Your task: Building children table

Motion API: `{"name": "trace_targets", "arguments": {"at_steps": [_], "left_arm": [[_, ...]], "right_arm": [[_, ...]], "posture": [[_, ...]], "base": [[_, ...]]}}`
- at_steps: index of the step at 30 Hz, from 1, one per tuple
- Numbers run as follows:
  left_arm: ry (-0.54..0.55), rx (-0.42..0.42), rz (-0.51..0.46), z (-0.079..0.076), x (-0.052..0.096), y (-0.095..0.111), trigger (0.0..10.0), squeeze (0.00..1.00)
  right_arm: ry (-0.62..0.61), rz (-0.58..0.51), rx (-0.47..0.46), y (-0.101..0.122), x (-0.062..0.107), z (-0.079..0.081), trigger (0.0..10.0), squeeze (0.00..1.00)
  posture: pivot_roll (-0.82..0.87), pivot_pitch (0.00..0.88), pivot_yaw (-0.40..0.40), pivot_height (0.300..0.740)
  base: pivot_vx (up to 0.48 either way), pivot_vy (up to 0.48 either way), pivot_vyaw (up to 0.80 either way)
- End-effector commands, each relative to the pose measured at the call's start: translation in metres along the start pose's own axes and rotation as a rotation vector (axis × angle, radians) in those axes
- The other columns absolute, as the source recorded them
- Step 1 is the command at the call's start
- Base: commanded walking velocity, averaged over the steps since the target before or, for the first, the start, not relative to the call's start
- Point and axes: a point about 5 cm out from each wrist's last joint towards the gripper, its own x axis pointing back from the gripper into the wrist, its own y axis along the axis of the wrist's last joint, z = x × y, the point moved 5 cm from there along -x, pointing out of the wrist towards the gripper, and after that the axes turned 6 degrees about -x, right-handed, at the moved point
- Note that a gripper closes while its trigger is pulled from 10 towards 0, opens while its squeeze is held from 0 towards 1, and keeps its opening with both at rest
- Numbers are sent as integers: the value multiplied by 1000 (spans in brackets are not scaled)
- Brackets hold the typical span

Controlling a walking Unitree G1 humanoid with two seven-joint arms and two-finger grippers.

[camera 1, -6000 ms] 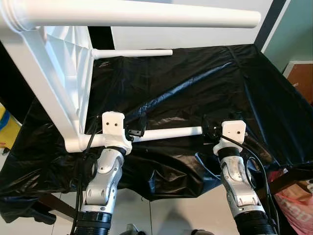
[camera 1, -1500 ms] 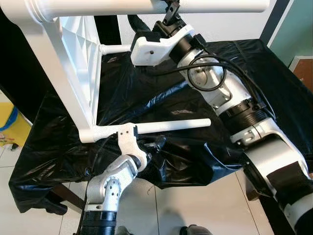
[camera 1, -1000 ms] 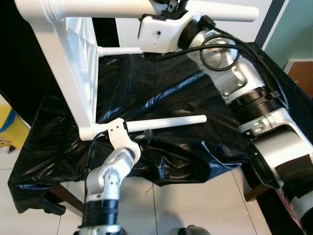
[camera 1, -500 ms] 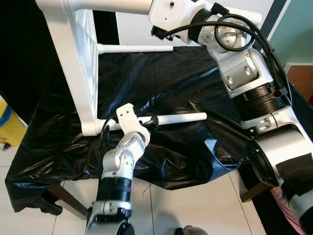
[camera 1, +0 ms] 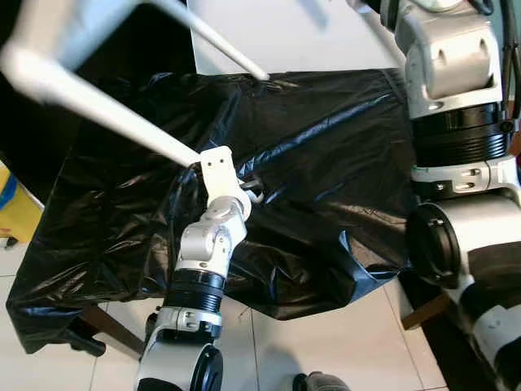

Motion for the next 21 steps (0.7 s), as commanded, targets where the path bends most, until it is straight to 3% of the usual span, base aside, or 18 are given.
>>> {"name": "trace_targets", "arguments": {"at_steps": [1, 4, 6, 7, 8, 9, 10, 12, 14, 15, 17, 19, 21], "left_arm": [[26, -26, -109, 3, -3, 28, 10000, 0], [26, -26, -109, 3, -3, 28, 10000, 0], [24, -53, -281, 1, 0, 73, 10000, 0], [24, -53, -281, 1, 0, 73, 10000, 0], [-9, -70, -369, -5, 7, 94, 10000, 0], [-9, -70, -369, -5, 7, 94, 10000, 0], [-30, -77, -389, -9, 9, 99, 10000, 0], [-43, -80, -399, -12, 11, 100, 10000, 0], [-108, -104, -422, -21, 15, 101, 10000, 0], [-131, -111, -429, -23, 17, 100, 10000, 0], [-155, -142, -478, -27, 22, 103, 10000, 0], [-155, -158, -492, -28, 24, 104, 10000, 0], [-180, -174, -503, -31, 26, 102, 10000, 0]], "right_arm": [[-71, -129, -80, 37, 10, -20, 0, 0], [-71, -129, -80, 37, 10, -20, 0, 0], [-166, -163, -116, 34, 35, -46, 0, 0], [-166, -163, -116, 34, 35, -46, 0, 0], [-254, -161, -115, 19, 59, -62, 0, 0], [-254, -161, -115, 19, 59, -62, 0, 0], [-294, -146, -110, 4, 73, -65, 3216, 0], [-316, -135, -105, -5, 81, -66, 3216, 0], [-358, -84, -124, -43, 108, -58, 2863, 0], [-371, -43, -134, -61, 121, -53, 10000, 0], [-395, 44, -131, -94, 143, -46, 10000, 0], [-400, 59, -129, -99, 147, -46, 10000, 0], [-447, 106, -126, -115, 161, -50, 10000, 0]], "posture": [[-177, 53, 23, 740], [-177, 53, 23, 740], [-170, 55, 19, 740], [-170, 55, 19, 740], [-167, 58, 24, 740], [-167, 58, 24, 740], [-168, 61, 29, 740], [-168, 61, 29, 740], [-162, 69, 45, 740], [-162, 74, 57, 740], [-163, 73, 67, 740], [-163, 73, 67, 740], [-156, 70, 64, 740]], "base": [[0, 0, 0], [0, 0, 0], [0, 0, 0], [0, 0, 0], [0, 0, 0], [0, 0, 0], [0, 0, 0], [0, 0, 0], [0, 0, 0], [0, 0, 0], [0, 0, 0], [0, 0, 0], [0, 0, 0]]}}
